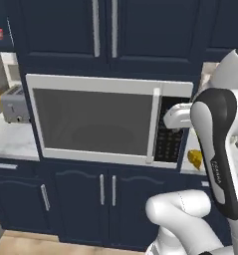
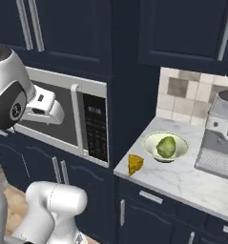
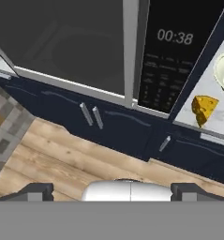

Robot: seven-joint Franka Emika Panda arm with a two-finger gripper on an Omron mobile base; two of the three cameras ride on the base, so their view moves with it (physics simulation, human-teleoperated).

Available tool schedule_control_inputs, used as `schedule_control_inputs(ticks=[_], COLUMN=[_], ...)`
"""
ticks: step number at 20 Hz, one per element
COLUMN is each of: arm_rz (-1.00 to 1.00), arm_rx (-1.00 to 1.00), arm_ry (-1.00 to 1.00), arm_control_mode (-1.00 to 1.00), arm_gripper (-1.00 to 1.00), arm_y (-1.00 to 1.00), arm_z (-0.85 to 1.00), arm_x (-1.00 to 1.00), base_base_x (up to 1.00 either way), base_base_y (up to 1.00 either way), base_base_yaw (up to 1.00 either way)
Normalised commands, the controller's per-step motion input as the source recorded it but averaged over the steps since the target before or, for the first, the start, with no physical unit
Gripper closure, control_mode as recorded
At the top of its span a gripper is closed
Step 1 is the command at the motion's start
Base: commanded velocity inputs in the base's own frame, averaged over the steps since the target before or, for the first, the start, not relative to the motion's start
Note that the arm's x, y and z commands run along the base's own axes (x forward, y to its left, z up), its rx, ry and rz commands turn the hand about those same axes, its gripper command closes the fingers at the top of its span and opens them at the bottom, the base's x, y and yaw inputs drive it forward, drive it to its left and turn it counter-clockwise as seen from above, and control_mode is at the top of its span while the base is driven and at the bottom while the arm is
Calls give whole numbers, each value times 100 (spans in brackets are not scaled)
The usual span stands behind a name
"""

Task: Pick the cheese from the fridge and the cheese grater from the cabinet and place them next to the salad bowl.

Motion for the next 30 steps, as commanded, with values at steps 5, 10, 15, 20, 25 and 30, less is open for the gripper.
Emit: schedule_control_inputs(ticks=[5,10,15,20,25,30], arm_rz=[0,0,0,0,0,0], arm_rx=[0,0,0,0,0,0], arm_ry=[0,0,0,0,0,0], arm_control_mode=[100,100,100,100,100,100], arm_gripper=[-100,-100,-100,-100,-100,-100], arm_y=[0,0,0,0,0,0], arm_z=[0,0,0,0,0,0], arm_x=[0,0,0,0,0,0], base_base_x=[44,65,30,13,6,25], base_base_y=[100,78,34,42,63,61], base_base_yaw=[13,-7,-25,-27,-21,-18])
